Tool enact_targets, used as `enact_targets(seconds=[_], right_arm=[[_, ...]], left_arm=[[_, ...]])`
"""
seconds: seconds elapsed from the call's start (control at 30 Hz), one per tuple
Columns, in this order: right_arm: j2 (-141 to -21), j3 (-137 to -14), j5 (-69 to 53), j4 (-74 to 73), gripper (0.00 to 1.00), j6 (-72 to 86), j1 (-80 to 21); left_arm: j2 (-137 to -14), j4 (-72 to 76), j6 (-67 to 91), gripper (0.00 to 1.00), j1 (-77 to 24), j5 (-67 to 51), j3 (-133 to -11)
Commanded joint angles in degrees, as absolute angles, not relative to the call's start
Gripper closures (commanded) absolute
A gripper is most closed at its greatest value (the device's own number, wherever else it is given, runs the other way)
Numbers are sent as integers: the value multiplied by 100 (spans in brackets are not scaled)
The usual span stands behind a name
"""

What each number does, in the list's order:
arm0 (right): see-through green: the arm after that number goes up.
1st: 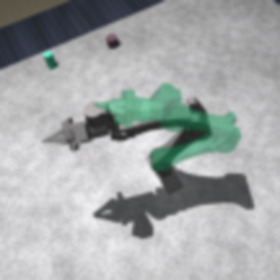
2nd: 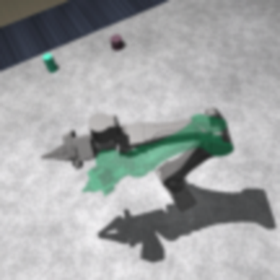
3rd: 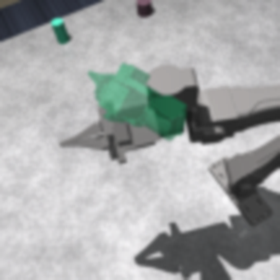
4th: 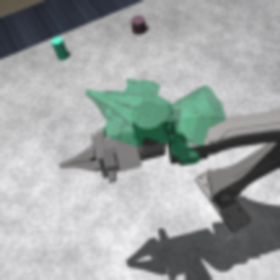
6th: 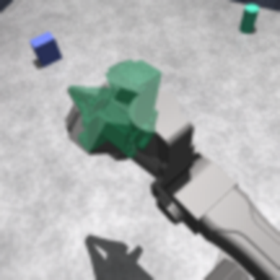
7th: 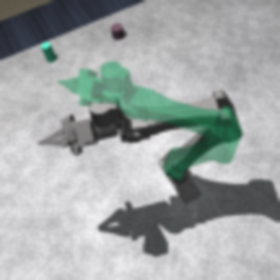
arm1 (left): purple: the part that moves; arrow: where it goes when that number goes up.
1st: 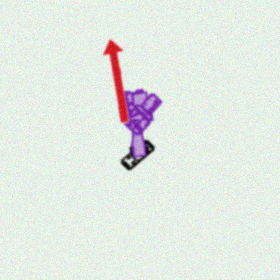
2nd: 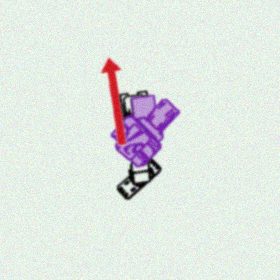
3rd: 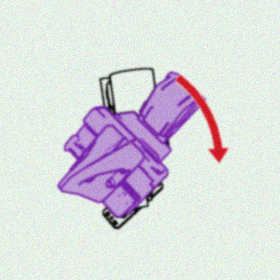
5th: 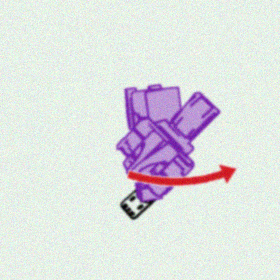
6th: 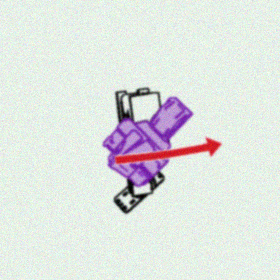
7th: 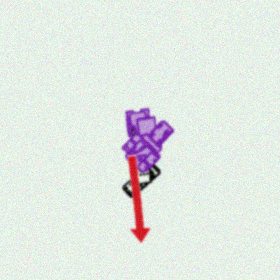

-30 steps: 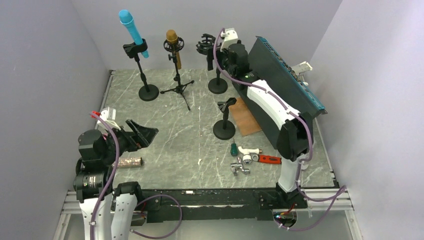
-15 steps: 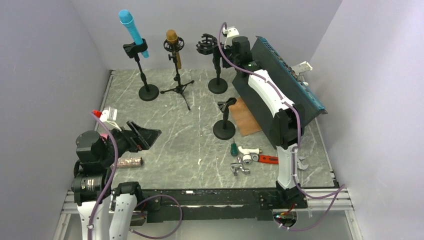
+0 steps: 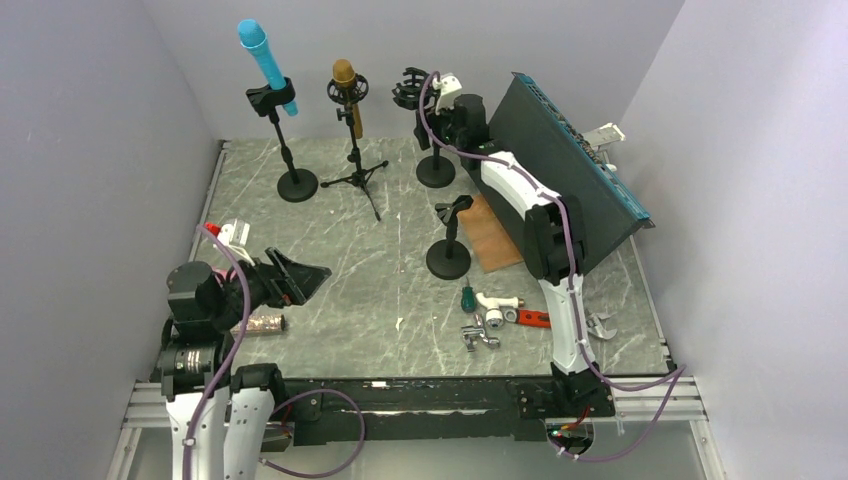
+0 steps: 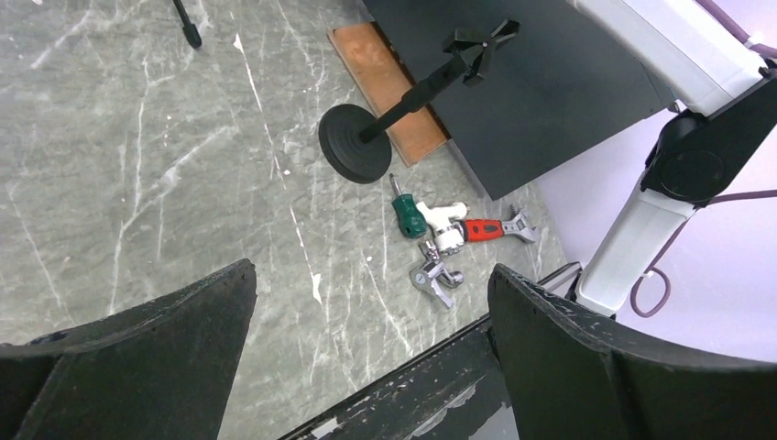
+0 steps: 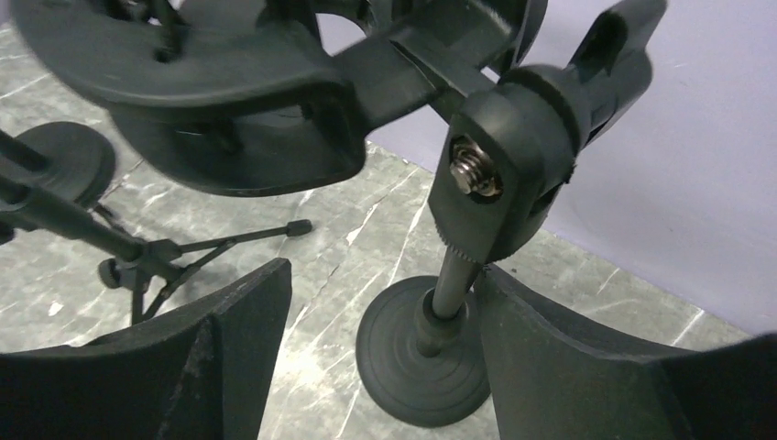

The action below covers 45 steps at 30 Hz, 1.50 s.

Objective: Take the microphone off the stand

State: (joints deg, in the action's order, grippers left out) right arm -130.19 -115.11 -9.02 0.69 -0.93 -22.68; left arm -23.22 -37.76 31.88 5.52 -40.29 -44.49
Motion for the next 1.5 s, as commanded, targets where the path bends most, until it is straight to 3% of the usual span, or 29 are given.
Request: enact_targets(seconds=[0.0, 0.17, 0.3, 0.57, 0.7, 0.9, 1.1, 1.47], right_arm=[[-13202, -11714, -697, 1059, 28, -175, -2235], [-13406, -11426, -567, 2020, 48, -239, -2232], [-13381, -11456, -671, 2389, 77, -214, -2235], [-12628, -12436, -826, 1680, 100, -524, -2268], [-11954, -12603, -1076, 1291, 100, -341, -2344], [-10236, -11574, -1055, 1148, 100, -99, -2893], [-8762, -10386, -468, 860, 100, -694, -4437], [-6963, -7371, 431, 1326, 100, 69, -6264]], left_arm=[[-2584, -3778, 2825, 1, 536, -3894, -4857], [-2627, -3723, 2871, 1, 535, -3707, -4797], [-2676, -3782, 2841, 1, 535, -3697, -4825], [-2670, -4026, 3153, 1, 537, -3600, -5011], [-2715, -4379, 3536, 1, 535, -3724, -5240], [-2405, -4834, 4011, 1, 536, -3617, -5438], [-1740, -4831, 4690, 1, 534, -3891, -5125], [-1227, -6605, 4713, 1, 543, -3221, -7264]])
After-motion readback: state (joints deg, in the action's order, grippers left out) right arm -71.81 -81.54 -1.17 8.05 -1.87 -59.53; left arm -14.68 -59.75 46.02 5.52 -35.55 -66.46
